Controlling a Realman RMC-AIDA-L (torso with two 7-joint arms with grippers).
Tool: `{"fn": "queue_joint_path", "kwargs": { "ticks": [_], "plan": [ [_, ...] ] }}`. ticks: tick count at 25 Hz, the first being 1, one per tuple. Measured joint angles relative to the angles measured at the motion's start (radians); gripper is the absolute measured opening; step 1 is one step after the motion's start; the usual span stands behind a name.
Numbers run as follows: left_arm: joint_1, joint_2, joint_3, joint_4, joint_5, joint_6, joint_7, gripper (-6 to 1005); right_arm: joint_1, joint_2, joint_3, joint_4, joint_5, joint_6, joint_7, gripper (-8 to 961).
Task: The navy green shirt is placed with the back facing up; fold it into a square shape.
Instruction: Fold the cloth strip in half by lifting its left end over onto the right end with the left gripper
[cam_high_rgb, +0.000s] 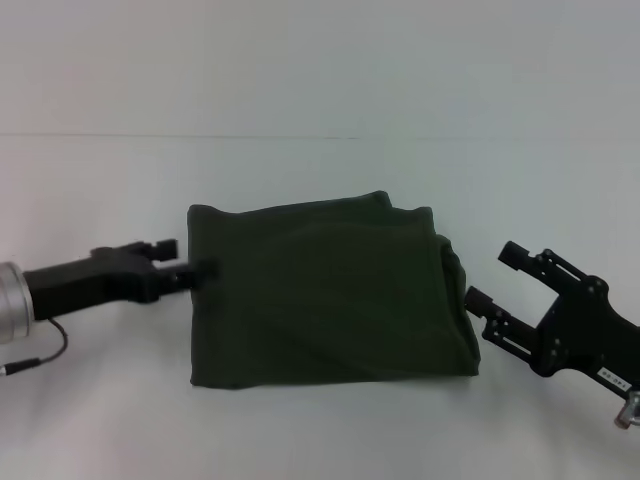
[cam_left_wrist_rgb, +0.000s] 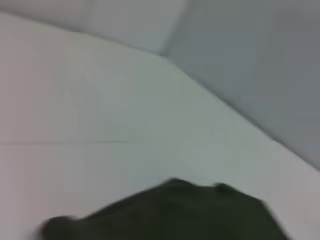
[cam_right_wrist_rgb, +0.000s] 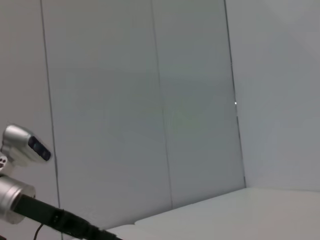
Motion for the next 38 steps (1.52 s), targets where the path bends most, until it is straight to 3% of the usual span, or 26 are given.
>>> {"fn": "queue_joint_path", "kwargs": {
  "ticks": [5,6,9,14,17,30,38],
  "plan": [
    [0.023,-0.005,0.001,0.001,-0.021,0.261,0.214,820,0.017,-0.002,-0.051,-0.011,0.0,0.02,-0.007,771],
    [0.043,-0.011,0.001,-0.012,-0.035,0.338,0.325,855,0.017,-0.002,-0.058,-0.011,0.0,0.024,-0.009,771],
    [0.065,-0.014,0.001,-0.029,-0.044,0.378,0.413,958,0.01,-0.003,-0.078,-0.012,0.0,0.046,-0.01,772],
    [0.123,-0.015,-0.007,-0.095,-0.039,0.409,0.624,957,-0.017,-0.003,-0.104,-0.012,0.0,0.115,-0.012,771],
    [0.154,-0.015,-0.043,-0.156,-0.028,0.396,0.699,956,-0.037,-0.003,-0.115,-0.012,0.0,0.161,-0.029,831],
    [0.157,-0.015,-0.078,-0.2,0.013,0.319,0.71,950,-0.042,-0.001,-0.118,-0.01,0.0,0.226,-0.085,924],
    [0.149,-0.014,-0.08,-0.202,0.009,0.326,0.7,950,-0.042,-0.001,-0.119,-0.009,0.0,0.216,-0.085,917]
  ]
}}
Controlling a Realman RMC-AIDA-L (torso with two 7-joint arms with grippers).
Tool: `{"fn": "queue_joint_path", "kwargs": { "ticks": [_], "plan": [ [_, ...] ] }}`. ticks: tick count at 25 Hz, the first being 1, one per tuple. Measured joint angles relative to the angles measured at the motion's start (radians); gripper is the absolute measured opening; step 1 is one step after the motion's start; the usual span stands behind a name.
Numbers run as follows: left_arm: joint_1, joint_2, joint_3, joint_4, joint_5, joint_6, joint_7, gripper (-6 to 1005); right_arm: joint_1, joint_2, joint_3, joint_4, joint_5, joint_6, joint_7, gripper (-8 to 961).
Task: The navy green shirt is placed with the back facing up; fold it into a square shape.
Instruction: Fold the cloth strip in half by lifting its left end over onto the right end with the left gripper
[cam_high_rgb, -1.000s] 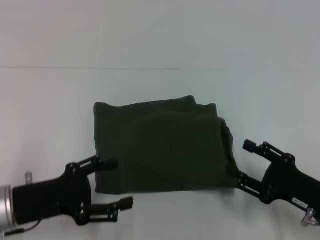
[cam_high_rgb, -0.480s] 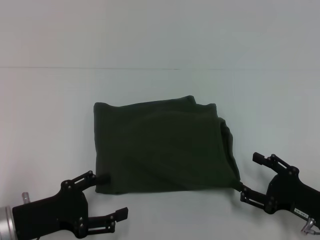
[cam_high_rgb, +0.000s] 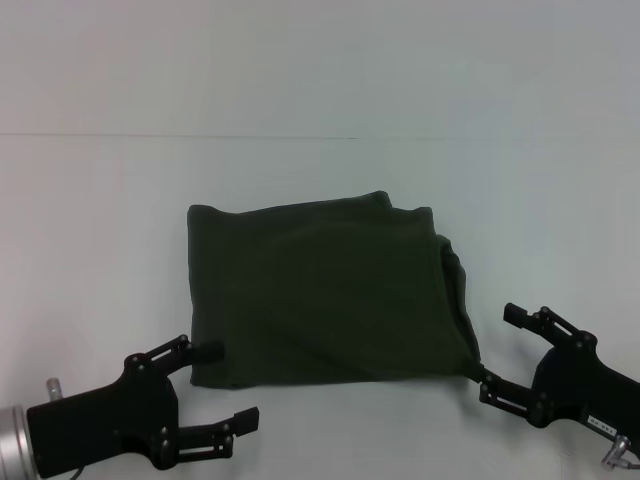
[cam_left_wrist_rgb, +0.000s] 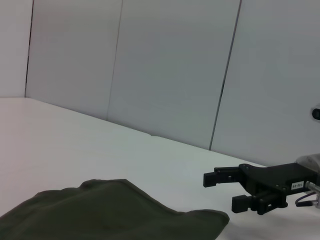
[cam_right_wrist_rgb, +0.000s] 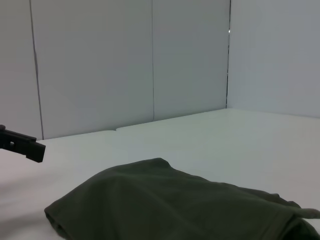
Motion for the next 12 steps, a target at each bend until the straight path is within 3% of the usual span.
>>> {"fn": "queue_joint_path", "kwargs": {
  "ticks": [12],
  "plan": [
    [-0.005,0.001,-0.002,0.0,-0.002,0.004,-0.007,949,0.0,0.0,-0.002,0.001,0.002,-0.025,0.0,917]
  ]
}}
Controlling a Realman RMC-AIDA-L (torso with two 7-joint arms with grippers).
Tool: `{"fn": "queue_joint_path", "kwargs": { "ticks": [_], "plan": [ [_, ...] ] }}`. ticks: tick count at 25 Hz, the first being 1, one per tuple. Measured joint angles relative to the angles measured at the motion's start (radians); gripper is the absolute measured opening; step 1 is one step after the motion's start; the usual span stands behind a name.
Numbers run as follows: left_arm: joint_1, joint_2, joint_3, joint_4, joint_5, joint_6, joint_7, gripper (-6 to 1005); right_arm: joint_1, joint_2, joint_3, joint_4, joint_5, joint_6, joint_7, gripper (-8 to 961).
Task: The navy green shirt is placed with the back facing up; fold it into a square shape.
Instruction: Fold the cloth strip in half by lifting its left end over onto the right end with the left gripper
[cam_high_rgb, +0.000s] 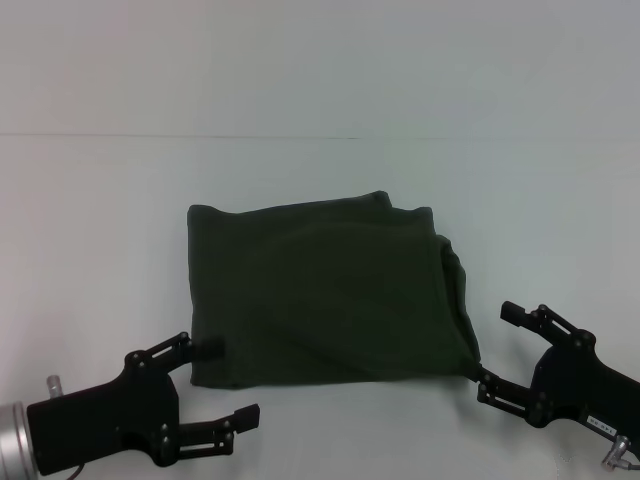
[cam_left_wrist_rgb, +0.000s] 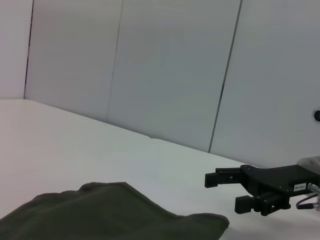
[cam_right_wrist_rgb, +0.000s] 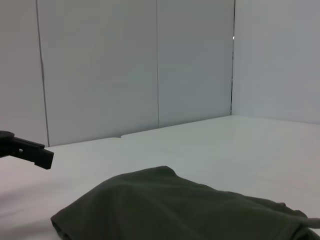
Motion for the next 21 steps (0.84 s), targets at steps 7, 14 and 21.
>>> {"fn": "queue_joint_path", "kwargs": {
  "ticks": [7,14,21],
  "plan": [
    [-0.001,0.0,0.0,0.0,-0.001,0.001,-0.004,950,0.0,0.0,0.0,0.001,0.0,-0.001,0.0,916],
    [0.0,0.0,0.0,0.0,-0.001,0.003,-0.005,950,0.001,0.001,0.0,0.0,0.002,-0.01,0.0,916],
    [-0.001,0.002,0.0,0.0,-0.001,0.004,-0.005,950,0.002,0.0,0.0,-0.001,0.004,-0.021,0.0,916]
  ]
}}
